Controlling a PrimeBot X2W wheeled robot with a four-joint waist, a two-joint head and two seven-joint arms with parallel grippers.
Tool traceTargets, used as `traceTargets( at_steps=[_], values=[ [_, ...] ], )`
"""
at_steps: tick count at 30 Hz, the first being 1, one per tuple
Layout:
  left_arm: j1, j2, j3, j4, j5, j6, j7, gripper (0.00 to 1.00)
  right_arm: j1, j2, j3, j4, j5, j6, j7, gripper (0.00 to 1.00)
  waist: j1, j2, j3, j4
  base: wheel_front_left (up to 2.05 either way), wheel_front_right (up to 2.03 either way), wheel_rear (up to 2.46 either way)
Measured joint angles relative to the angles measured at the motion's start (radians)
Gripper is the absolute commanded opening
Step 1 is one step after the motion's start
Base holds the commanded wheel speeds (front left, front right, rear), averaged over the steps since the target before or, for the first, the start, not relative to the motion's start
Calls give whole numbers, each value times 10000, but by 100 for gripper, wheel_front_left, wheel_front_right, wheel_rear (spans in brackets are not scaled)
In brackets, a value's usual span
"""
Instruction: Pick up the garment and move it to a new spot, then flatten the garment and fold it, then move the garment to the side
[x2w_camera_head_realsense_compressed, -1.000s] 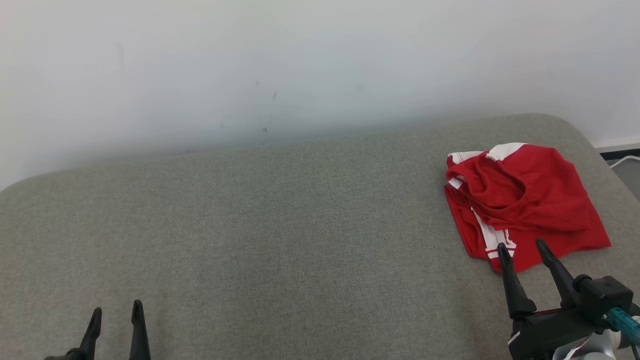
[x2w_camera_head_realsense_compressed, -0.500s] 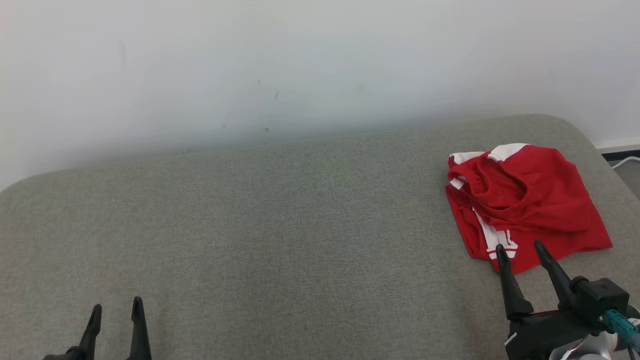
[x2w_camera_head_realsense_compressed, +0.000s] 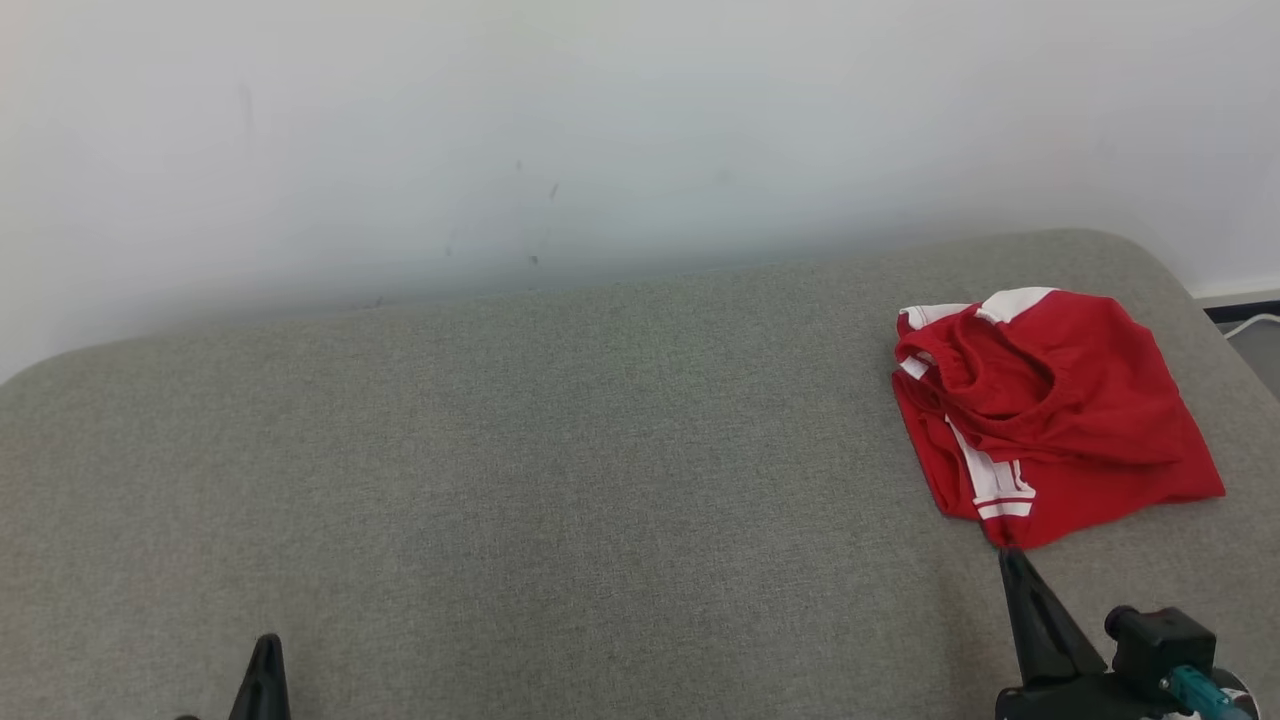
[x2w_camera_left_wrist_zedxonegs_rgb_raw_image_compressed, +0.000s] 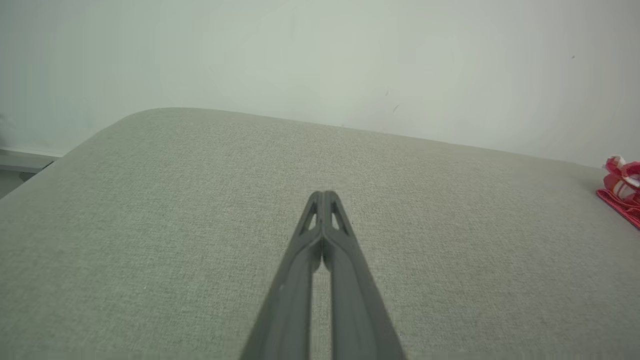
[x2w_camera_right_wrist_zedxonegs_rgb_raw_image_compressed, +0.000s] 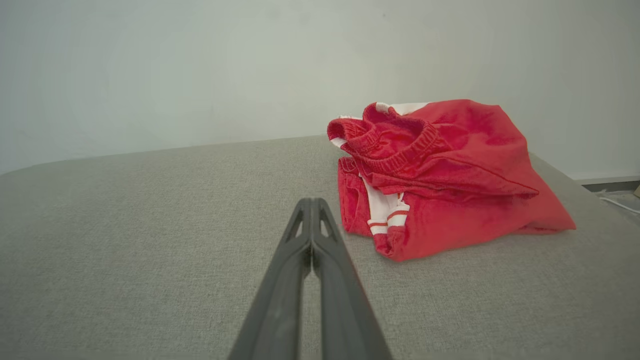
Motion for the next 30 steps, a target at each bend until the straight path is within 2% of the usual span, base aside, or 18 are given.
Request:
traceTargets(
  at_steps=[7,30],
  values=[
    [46,-65,146,111,-399,-105,180,0,19,115,-276,65,485,102,238,0,0,0,19,25,0,0,0],
    [-225,-372,819,272,-3747,-713,1151,0,-209,752,-1262,270,3267,706,1204,0,0,0,86,134,0,0,0]
  ],
)
